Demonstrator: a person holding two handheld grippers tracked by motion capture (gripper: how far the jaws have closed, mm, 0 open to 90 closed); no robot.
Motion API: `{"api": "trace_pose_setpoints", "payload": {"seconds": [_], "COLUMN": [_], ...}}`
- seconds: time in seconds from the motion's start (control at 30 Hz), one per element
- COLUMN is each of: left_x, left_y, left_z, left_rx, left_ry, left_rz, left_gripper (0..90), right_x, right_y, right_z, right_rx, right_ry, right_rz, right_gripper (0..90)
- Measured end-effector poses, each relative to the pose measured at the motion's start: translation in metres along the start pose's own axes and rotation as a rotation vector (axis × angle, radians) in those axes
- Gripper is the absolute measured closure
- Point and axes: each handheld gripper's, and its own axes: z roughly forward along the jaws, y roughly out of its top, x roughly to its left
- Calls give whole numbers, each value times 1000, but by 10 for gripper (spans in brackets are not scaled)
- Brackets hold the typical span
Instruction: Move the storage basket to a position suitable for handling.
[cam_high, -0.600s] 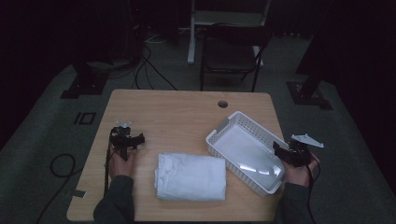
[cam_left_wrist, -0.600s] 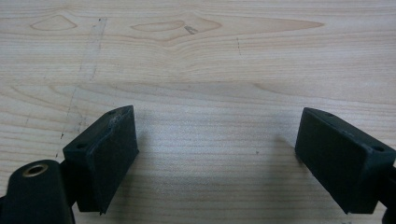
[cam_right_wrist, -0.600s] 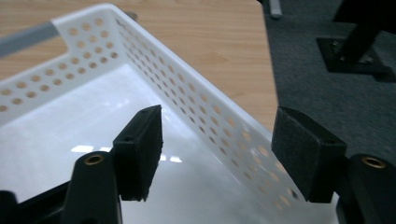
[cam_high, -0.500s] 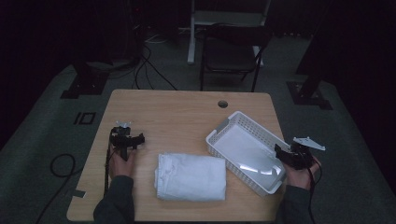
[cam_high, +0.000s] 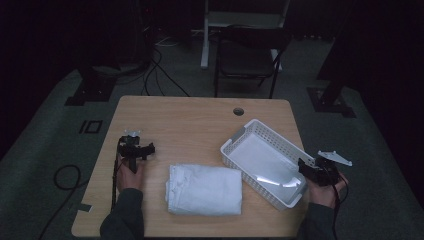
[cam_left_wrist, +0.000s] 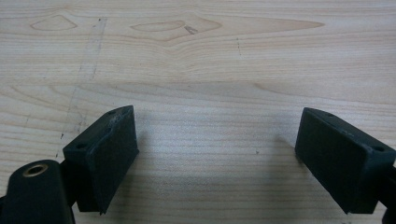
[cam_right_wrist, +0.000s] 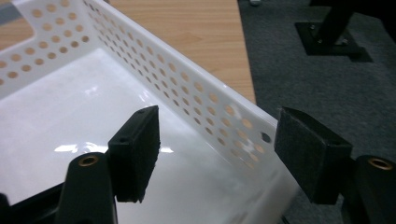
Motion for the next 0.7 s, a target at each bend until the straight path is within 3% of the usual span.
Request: {"api": "trace_pose_setpoints", "payload": {"seconds": [0.47, 0.7], "left_x": [0, 0], "left_y": [0, 0], "left_z": [0, 0], "left_rx": [0, 0], "left_ry": [0, 0], "left_rz": [0, 0], "left_gripper": [126, 126], "right_x": [-6, -7], "right_y": [-13, -16], "right_z": [-7, -4], "right_rx": [56, 88], "right_ry": [-71, -97], "right_rz": [31, 38], "right_gripper": [329, 430]}}
